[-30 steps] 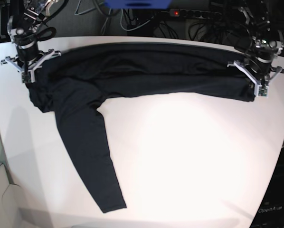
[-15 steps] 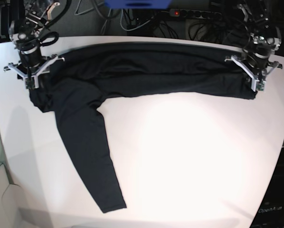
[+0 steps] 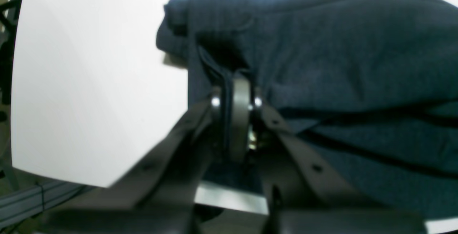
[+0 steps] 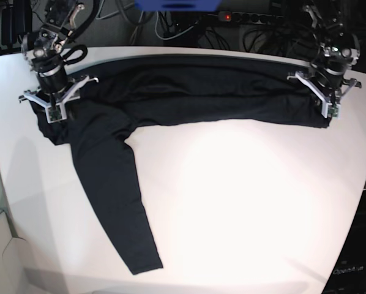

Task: Fold the T-shirt properly
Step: 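Hold the band ends with both grippers and pull them apart to smooth it, then drag the band ends with both grippers toward the robot's base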

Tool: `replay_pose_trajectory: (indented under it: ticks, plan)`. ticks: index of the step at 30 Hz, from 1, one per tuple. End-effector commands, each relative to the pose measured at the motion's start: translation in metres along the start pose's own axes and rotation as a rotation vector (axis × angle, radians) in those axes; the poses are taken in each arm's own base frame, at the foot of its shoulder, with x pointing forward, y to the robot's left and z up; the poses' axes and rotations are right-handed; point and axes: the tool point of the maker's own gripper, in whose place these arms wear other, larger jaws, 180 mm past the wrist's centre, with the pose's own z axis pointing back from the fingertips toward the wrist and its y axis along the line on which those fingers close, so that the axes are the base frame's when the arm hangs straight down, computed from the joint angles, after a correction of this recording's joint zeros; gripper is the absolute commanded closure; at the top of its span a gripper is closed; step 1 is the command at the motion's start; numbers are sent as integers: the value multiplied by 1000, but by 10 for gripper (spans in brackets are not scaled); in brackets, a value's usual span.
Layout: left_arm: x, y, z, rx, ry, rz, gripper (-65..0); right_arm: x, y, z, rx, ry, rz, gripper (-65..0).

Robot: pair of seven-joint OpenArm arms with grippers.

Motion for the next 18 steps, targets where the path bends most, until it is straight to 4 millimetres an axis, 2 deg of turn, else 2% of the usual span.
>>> replay_pose_trajectory:
  ticks: [1,14,18]
  plan:
    - [13,4,2,8,-45,-4,0,13,-5,-1,-15,-49,-4,-213]
    - [13,5,2,9,-46,-5,0,6,-3,-11,1,-31,-27,-214]
    - [13,5,2,9,-46,-5,0,8,-11,-11,-21,-38,-33,-214]
